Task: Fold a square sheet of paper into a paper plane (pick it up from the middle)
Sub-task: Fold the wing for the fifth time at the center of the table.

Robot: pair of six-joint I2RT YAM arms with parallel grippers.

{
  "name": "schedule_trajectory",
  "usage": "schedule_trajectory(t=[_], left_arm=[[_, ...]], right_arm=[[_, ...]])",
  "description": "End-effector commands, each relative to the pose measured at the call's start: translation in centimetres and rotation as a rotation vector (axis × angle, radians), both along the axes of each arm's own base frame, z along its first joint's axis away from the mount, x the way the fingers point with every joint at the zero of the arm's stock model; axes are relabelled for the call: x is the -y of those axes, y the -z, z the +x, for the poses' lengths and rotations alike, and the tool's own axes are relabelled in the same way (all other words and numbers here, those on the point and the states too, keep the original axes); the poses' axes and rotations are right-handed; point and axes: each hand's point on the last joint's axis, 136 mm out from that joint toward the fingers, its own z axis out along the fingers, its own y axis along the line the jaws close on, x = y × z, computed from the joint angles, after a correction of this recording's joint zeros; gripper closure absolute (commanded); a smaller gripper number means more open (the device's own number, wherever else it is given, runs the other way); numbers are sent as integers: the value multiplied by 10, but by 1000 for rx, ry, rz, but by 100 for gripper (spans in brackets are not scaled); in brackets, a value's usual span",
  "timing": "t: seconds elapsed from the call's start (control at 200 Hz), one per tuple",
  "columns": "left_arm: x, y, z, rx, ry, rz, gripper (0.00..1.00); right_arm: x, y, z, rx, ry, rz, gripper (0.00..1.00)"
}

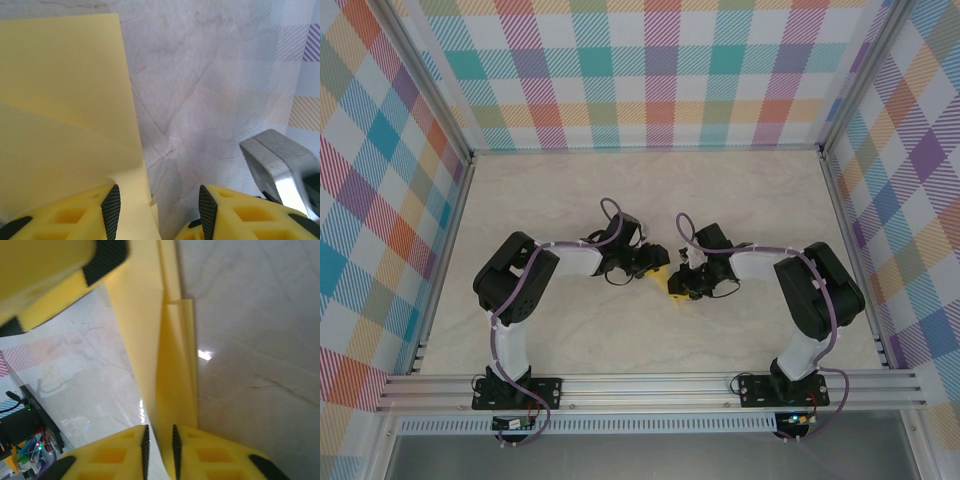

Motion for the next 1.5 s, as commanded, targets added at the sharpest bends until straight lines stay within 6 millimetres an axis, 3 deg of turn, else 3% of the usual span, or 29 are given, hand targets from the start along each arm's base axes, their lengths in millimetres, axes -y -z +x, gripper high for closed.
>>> schedule_trajectory(t=[0.0, 0.295, 0.66, 0.81, 0.975, 1.2, 1.495], left_arm=[[-2, 25, -12, -49, 29, 54, 52], [-3, 28, -14, -58, 33, 65, 53], [-4, 29, -15, -61, 38, 71, 53], [-5, 29, -15, -59, 40, 78, 53], [-6, 30, -16, -61, 41, 84, 53], [-6, 30, -16, -60, 43, 83, 54], [-5, 29, -16, -65, 47, 80, 54]], right_arm=[[3, 7, -6, -16, -13, -25, 84], [9, 23, -22, -81, -11, -38, 90], [3, 1, -10, -40, 4, -6, 94], [2, 4, -10, -70, 26, 27, 96], [11, 15, -16, -107, 57, 21, 93], [14, 13, -18, -98, 37, 14, 84], [17, 13, -22, -98, 29, -1, 81]])
